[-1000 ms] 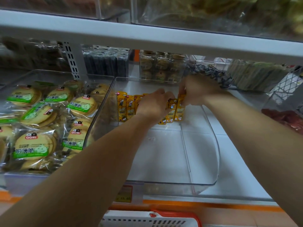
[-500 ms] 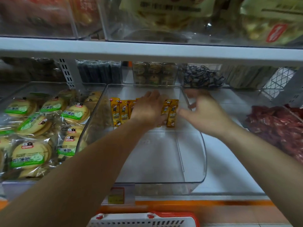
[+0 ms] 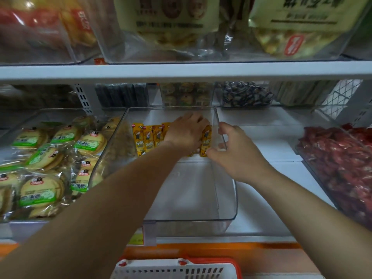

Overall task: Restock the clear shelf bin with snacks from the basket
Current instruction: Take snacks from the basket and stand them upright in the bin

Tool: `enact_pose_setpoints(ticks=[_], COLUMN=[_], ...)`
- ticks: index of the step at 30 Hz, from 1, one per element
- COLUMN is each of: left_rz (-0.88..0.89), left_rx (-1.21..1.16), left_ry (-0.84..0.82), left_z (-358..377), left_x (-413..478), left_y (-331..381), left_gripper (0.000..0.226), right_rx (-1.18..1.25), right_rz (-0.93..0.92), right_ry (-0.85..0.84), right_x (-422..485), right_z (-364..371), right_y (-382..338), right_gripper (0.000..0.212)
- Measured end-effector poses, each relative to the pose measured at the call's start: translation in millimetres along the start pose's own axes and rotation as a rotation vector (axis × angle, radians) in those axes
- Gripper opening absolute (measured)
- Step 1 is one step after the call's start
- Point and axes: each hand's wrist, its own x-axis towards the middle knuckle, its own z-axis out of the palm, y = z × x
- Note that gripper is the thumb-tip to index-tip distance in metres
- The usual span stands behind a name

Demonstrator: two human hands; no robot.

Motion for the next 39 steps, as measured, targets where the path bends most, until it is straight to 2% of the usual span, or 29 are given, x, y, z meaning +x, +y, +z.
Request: enact_pose_setpoints(ticks=[4,7,9,12,15,16,19,21,23,26,28,30,32,35,37,39], left_rz=[-0.08,-0.077,-0.117,-0.216,-0.168,-0.158,-0.16,-0.169,-0.202,-0.271,-0.336,-0.451,-0.562,-0.624,-0.668,-0.676], left_rx=[-0.138,-0.146,-0.25,-0.58,-0.658,-0.655,-0.607,-0.467,-0.306,-0.202,-0.193,-0.242,-0.298,-0.281,-0.298,-0.327], left_ry=[-0.057,-0.12,-0.131,-0.151,-0.341,-0.421,-0.667,-0.843,-1.0,-1.047,-1.026,-0.985,-0.862,-0.645,-0.652,-0.743], left_z=[-35,-77,-109,-155,-177,-175,-140,-97,-53,5,41,76,106,142,162,178], left_x=[-9,-37,-71,-142,-212,-230,-276,-305,-330,-358,-372,-388,-403,-411,-414,-421], left_y=[11,16,19,24,31,34,46,52,53,51,54,59,66,70,71,70], left_gripper=[0.063,0.051,0.044,0.03,0.014,0.014,0.009,0.016,0.024,0.039,0.046,0.056,0.059,0.066,0.08,0.093], right_rx=[-0.237,-0.517,-0.539,-0.537,-0.462,-0.369,-0.083,-0.095,-0.164,-0.19,-0.211,-0.235,-0.23,-0.154,-0.031,0.06], right_rz=[0.031,0.011,0.011,-0.031,-0.174,-0.202,-0.15,-0.094,-0.027,0.115,0.23,0.325,0.42,0.61,0.698,0.753], right_ry=[0.008,0.031,-0.015,-0.037,-0.06,-0.126,-0.503,-0.701,-0.828,-0.91,-0.89,-0.826,-0.725,-0.554,-0.492,-0.407], right_x=[-3,-8,-15,-32,-70,-85,-133,-159,-182,-213,-227,-240,-253,-269,-278,-285], right_z=[-8,-19,-27,-37,-34,-30,-2,30,71,132,167,198,223,255,273,289], right_y=[-10,-26,-42,-71,-98,-104,-105,-84,-51,10,48,80,101,126,138,145], right_gripper=[0.031,0.052,0.056,0.048,0.034,0.029,0.02,0.023,0.025,0.019,0.023,0.036,0.051,0.066,0.071,0.075])
